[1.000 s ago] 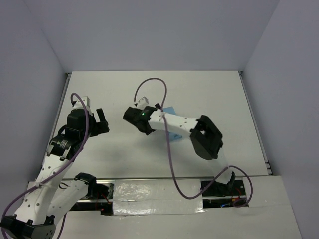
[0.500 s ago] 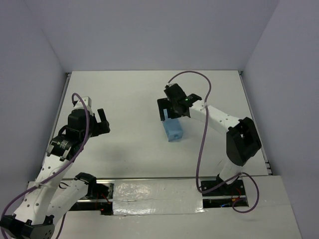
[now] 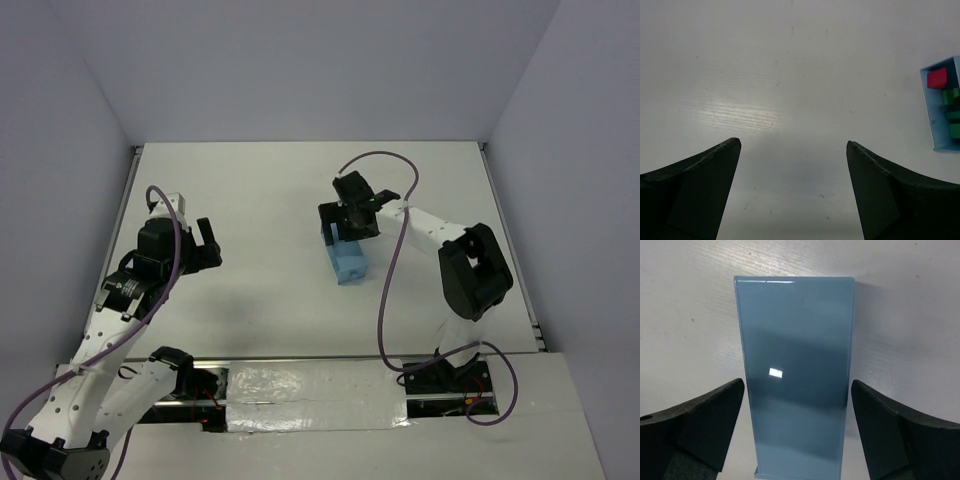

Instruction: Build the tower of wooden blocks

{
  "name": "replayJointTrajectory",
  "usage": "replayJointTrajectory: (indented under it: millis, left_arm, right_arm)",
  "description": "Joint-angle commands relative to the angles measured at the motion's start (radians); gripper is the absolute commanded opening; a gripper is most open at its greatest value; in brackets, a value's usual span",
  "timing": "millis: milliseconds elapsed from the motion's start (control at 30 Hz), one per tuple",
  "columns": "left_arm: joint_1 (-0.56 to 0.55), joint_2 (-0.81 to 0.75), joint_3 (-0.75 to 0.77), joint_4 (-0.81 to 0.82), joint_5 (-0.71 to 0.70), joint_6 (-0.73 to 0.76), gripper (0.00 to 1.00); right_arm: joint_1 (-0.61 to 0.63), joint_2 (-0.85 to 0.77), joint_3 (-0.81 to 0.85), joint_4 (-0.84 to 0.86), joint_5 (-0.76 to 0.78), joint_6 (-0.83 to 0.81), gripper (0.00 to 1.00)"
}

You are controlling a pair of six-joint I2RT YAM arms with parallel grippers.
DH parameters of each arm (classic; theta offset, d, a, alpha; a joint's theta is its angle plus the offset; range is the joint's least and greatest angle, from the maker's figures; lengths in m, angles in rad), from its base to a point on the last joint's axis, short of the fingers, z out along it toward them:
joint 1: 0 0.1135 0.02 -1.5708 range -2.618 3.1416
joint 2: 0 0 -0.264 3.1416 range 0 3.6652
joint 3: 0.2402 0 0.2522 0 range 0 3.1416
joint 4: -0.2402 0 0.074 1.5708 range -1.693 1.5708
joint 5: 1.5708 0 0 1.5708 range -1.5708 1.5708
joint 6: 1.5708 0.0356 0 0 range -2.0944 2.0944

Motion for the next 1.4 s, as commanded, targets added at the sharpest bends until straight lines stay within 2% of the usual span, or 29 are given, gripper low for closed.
replayJointTrajectory:
  millis: [0, 33, 67, 100, 133, 233, 300, 367, 533, 767, 967, 1100, 1167, 1200, 1267, 1333, 1367]
  left_arm:
    - [-0.003, -0.004, 0.001, 0.039, 0.012, 0.026, 1.0]
    - [-0.005, -0.002, 0.001, 0.038, 0.01, 0.026, 1.0]
    - [-0.005, -0.002, 0.003, 0.038, 0.012, 0.028, 0.99]
    - [-0.005, -0.001, 0.003, 0.038, 0.012, 0.028, 1.0]
    - [-0.005, -0.001, 0.003, 0.038, 0.012, 0.026, 0.99]
    - [-0.005, -0.001, 0.003, 0.038, 0.01, 0.026, 1.0]
    - [-0.003, -0.002, 0.004, 0.038, 0.01, 0.028, 1.0]
    - [-0.005, -0.002, 0.004, 0.038, 0.01, 0.026, 0.99]
    - [-0.003, -0.007, 0.003, 0.036, 0.007, 0.026, 1.0]
    - [-0.006, -0.013, 0.003, 0.035, 0.006, 0.026, 0.99]
    - [-0.008, -0.021, 0.003, 0.038, 0.007, 0.026, 1.0]
    - [-0.008, -0.018, 0.004, 0.036, 0.006, 0.026, 0.99]
    - [-0.008, -0.022, 0.001, 0.036, 0.001, 0.025, 1.0]
    - [-0.009, -0.027, 0.003, 0.038, 0.001, 0.025, 1.0]
    - [-0.009, -0.028, -0.001, 0.039, 0.006, 0.026, 1.0]
    - [-0.012, -0.024, 0.001, 0.039, 0.006, 0.025, 0.99]
    - [-0.014, -0.021, 0.003, 0.038, 0.007, 0.026, 0.99]
  right_arm:
    - [-0.001, 0.01, -0.024, 0.048, -0.049, -0.012, 0.9]
    - [-0.001, 0.007, -0.026, 0.051, -0.049, -0.011, 0.85]
    - [-0.001, 0.003, -0.026, 0.053, -0.06, -0.011, 0.71]
    - [-0.001, -0.001, -0.023, 0.047, -0.073, -0.006, 0.65]
    - [-0.001, -0.001, -0.016, 0.042, -0.074, -0.002, 0.54]
    - [0.008, -0.006, 0.005, 0.013, 0.0, 0.032, 0.41]
    - [0.041, -0.001, 0.039, -0.027, 0.078, 0.052, 0.39]
    - [0.075, 0.016, 0.101, -0.067, 0.227, 0.078, 0.38]
    - [0.204, 0.164, 0.308, -0.277, 0.489, 0.144, 0.38]
    - [0.275, 0.318, 0.51, -0.424, 0.615, 0.199, 0.39]
    - [0.273, 0.26, 0.482, -0.454, 0.67, 0.213, 0.4]
    - [0.177, 0.146, 0.344, -0.304, 0.502, 0.167, 0.4]
    - [0.117, 0.067, 0.227, -0.235, 0.363, 0.153, 0.4]
    - [0.054, 0.041, 0.19, -0.167, 0.312, 0.132, 0.4]
    - [-0.019, -0.018, 0.087, -0.107, 0.133, 0.115, 0.4]
    - [-0.145, -0.044, 0.022, -0.005, -0.022, 0.069, 0.4]
    - [-0.19, -0.059, -0.04, 0.031, -0.234, 0.049, 0.41]
